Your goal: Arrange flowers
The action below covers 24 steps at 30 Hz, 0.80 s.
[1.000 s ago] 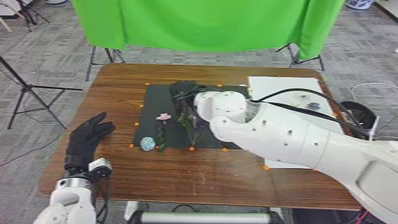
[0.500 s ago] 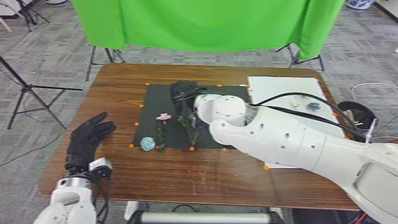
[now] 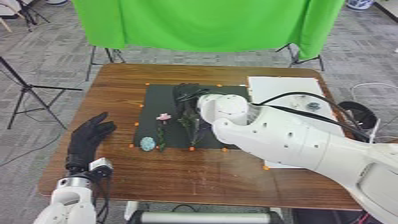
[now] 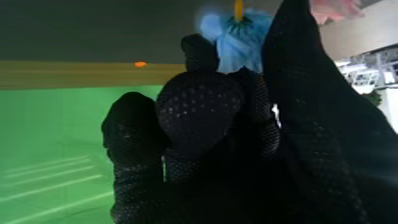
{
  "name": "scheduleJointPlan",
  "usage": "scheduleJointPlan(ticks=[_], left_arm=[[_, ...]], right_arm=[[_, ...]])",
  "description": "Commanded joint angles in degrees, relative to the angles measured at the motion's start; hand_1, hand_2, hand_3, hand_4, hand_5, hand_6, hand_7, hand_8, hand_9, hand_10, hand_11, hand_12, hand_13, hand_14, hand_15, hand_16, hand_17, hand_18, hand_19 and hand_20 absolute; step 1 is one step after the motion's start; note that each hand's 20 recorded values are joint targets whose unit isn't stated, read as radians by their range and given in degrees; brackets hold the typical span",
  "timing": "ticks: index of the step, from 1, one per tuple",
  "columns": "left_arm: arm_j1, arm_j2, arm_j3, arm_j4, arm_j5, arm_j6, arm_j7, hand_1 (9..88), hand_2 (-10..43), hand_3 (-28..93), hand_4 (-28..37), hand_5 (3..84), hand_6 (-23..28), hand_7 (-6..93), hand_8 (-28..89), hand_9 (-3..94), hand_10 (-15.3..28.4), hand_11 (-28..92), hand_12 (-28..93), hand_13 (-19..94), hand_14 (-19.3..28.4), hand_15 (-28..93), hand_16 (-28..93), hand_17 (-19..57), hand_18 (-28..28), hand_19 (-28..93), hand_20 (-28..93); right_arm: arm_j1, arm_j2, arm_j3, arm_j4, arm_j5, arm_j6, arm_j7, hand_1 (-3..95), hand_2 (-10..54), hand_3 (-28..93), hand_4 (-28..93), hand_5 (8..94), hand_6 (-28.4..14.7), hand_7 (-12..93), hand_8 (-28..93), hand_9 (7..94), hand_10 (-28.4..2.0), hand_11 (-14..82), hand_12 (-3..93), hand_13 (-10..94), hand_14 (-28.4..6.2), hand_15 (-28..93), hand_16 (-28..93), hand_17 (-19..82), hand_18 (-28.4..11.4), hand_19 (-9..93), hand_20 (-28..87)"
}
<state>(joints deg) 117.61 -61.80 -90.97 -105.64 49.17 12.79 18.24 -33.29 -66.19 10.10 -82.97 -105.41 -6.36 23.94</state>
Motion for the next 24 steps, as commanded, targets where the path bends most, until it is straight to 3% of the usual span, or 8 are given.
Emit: scheduleJointPlan(ticks=[1,7,12,19,24], left_arm=[[0.7,-0.36,0.51,0.49,0.26,-0.98,-1.35,17.5,-4.1,76,-28.3,48.9,1.5,14.9,-8,51.4,13.5,21,13,42,16.8,24,-2,10.5,11.7,4,19],[0.8,-0.33,0.53,0.45,0.37,-1.19,-1.53,17.7,-4.3,76,-28.3,48.8,1.5,15.0,-8,51.4,13.4,21,13,42,16.9,24,-2,10.5,11.7,4,19],[1.0,-0.27,0.49,0.28,0.39,-1.18,-1.68,18.0,-4.1,76,-28.3,48.8,1.4,15.0,-8,51.4,13.4,21,13,42,16.9,24,-2,10.5,11.7,4,19],[1.4,-0.31,0.17,0.25,0.48,-1.39,-2.16,18.3,-4.1,76,-28.3,48.7,1.3,15.1,-8,51.4,13.4,21,13,42,16.9,24,-2,10.5,11.7,4,19],[3.0,-0.39,-0.66,-0.35,0.38,-0.92,-2.22,18.3,-4.1,76,-28.3,48.7,1.4,15.1,-8,51.4,13.4,21,13,42,16.8,24,-2,10.5,11.6,4,19]], right_arm=[[1.5,1.2,0.6,-1.3,0.6,-0.8,0.6,46.7,-9.5,70,-20,64.1,4.1,20,-2,65.4,-12.4,11.8,15.7,87,-1.9,62,28,60,-13.0,93,53],[2.3,2.1,1.9,-2.5,0.9,-2.4,0.4,44.4,-9.5,72,-19,62.0,4.6,19,-9,64.4,-12.3,11.5,15.4,87,-1.9,62,27,60,-12.9,93,52],[2.9,5.6,6.6,-7.1,2.1,-2.4,0.0,43.2,-9.5,73,-19,60.0,4.4,18,-11,62.8,-12.2,10.7,15.3,87,-2.0,61,27,60,-13.0,93,51],[-1.1,19.4,16.8,-18.2,-4.1,1.5,1.8,36.6,-9.5,71,-18,58.7,3.8,17,-11,61.9,-13.5,9.2,14.8,86,-2.8,60,27,59,-13.7,93,50],[-6.9,26.4,24.7,-20.0,-3.0,-1.0,5.6,29.4,-9.5,69,-16,55.8,2.1,13,-10,60.6,-15.2,8.1,15.0,85,-4.2,60,28,57,-14.9,93,50]])
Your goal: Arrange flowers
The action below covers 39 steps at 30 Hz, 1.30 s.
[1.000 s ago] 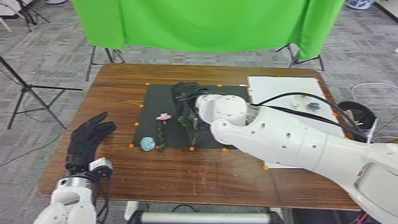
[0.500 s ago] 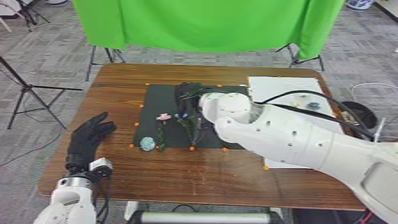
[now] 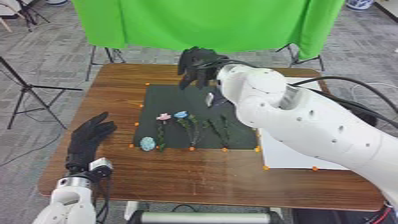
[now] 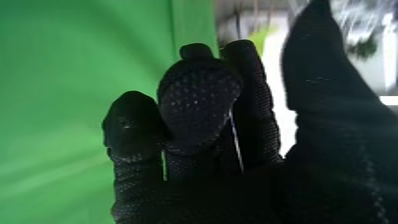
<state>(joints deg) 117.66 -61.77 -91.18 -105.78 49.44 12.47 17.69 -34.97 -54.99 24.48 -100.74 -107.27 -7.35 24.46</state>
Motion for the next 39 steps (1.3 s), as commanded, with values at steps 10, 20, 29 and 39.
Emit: scheduleJointPlan(ticks=[10,20,29,39], left_arm=[[2.7,-0.8,0.14,-0.25,0.61,-0.95,-1.26,18.4,-4.1,76,-28.3,48.8,1.3,15.1,-8,51.4,13.5,21,13,42,16.8,24,-2,10.5,11.6,4,19],[2.6,-1.37,0.54,-0.26,0.79,-1.03,-1.03,18.9,-4.0,76,-28.3,48.7,1.3,15.2,-8,51.4,13.5,21,13,42,16.8,24,-2,10.6,11.6,4,19],[3.5,-1.79,0.25,-0.5,0.76,-0.87,-1.19,19.2,-4.1,76,-28.3,48.7,1.3,15.2,-8,51.4,13.5,21,13,42,16.8,24,-2,10.6,11.6,4,19],[3.3,-1.84,0.39,-0.45,0.97,-1.23,-1.37,19.2,-4.0,76,-28.3,48.7,1.2,15.1,-8,51.4,13.5,21,13,42,16.8,24,-2,10.6,11.6,4,19]], right_arm=[[-11.0,18.4,12.7,4.3,-1.7,-2.8,9.0,27.6,-9.5,67,-16,54.0,1.2,11,-8,60.1,-15.7,8.2,15.2,84,-5.2,60,27,56,-16.0,93,50],[-14.0,19.0,12.2,9.4,-3.7,-3.2,11.0,30.8,-9.5,68,-16,58.2,1.7,13,-9,64.8,-13.8,9.5,15.5,85,-5.4,61,26,57,-16.5,93,50],[-19.0,20.5,15.5,10.5,-4.3,-3.9,12.9,32.9,-9.5,68,-16,59.5,1.9,14,-9,65.9,-13.6,10.4,15.6,86,-5.2,61,27,57,-16.4,93,50],[-21.7,20.1,16.0,11.8,-4.8,-3.5,13.5,33.7,-9.5,68,-16,59.5,2.1,15,-10,66.6,-13.3,11.0,15.9,86,-5.2,61,27,57,-16.5,93,50]])
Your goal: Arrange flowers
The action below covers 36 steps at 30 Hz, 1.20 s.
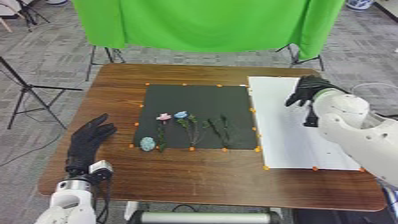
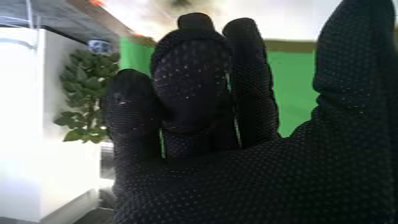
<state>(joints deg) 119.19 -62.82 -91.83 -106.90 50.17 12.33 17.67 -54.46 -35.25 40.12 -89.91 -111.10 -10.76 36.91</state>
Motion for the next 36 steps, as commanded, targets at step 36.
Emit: scheduleJointPlan(ticks=[36], left_arm=[[0.7,0.0,1.78,1.03,0.38,-2.04,-1.96,19.4,-3.9,76,-28.3,48.6,1.3,15.0,-8,51.3,13.5,21,13,42,16.8,24,-2,10.5,11.6,4,19]], right_arm=[[20.5,-11.8,-25.4,-8.5,2.1,19.2,-18.7,58.0,-9.5,65,-23,79.6,2.5,22,2,85.7,-10.2,6.1,29.3,91,-0.8,65,29,65,-13.8,93,61]])
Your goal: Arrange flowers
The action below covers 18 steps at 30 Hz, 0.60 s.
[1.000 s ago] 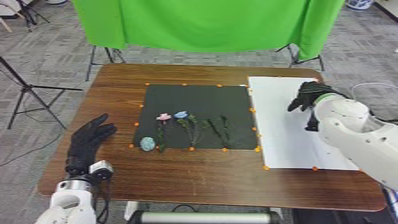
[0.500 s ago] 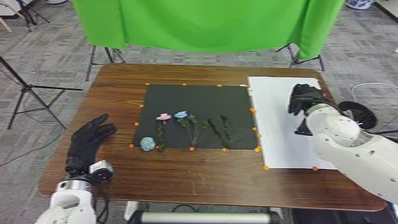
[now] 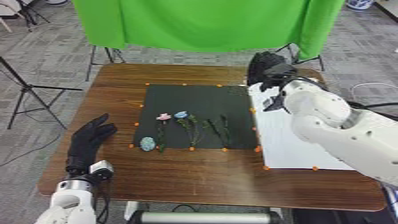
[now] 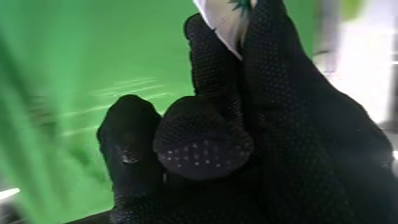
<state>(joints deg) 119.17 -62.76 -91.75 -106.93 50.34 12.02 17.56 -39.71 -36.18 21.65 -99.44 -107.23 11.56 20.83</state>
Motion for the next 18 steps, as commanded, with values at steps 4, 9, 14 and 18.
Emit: scheduleJointPlan(ticks=[4,9,14,18], left_arm=[[0.7,-0.01,1.73,1.12,0.23,-1.82,-2.12,19.4,-3.9,76,-28.3,48.6,1.3,15.0,-8,51.2,13.4,21,13,42,16.8,24,-2,10.5,11.6,4,19],[0.7,0.01,1.62,1.15,0.22,-2.15,-2.48,19.4,-4.0,76,-28.3,48.7,1.3,15.0,-8,50.8,13.4,21,13,42,16.8,24,-2,10.4,11.6,4,19],[0.7,0.22,1.4,1.21,0.12,-2.28,-2.58,19.5,-3.9,76,-28.3,48.8,1.3,15.0,-8,50.8,13.3,21,13,42,16.9,24,-2,10.3,11.7,4,19],[0.5,0.13,1.67,1.38,0.11,-2.18,-2.49,19.5,-3.9,76,-28.3,48.8,1.3,15.0,-8,50.8,13.3,21,13,42,16.9,24,-2,10.3,11.7,4,19]], right_arm=[[6.1,-14.2,-9.7,3.6,-2.3,-5.1,-4.0,57.9,-9.5,65,-23,79.6,2.6,22,2,85.7,-10.0,5.9,29.3,91,-0.8,65,29,65,-13.8,93,62],[5.2,-15.4,-11.1,5.2,-1.7,-6.5,-3.5,57.6,-9.5,65,-23,79.5,2.7,22,2,85.2,-9.9,5.8,29.3,91,-0.8,65,29,65,-13.7,93,62],[4.7,-15.4,-11.4,6.1,-1.2,-6.6,-2.6,57.5,-9.5,65,-23,79.1,3.1,22,2,84.9,-9.7,5.9,28.9,91,-1.0,65,29,65,-13.7,93,62],[4.4,-16.0,-11.2,6.9,-0.4,-6.9,-2.2,57.3,-9.5,65,-23,79.0,3.1,22,2,84.8,-9.8,5.9,28.5,91,-1.1,65,29,65,-13.7,93,62]])
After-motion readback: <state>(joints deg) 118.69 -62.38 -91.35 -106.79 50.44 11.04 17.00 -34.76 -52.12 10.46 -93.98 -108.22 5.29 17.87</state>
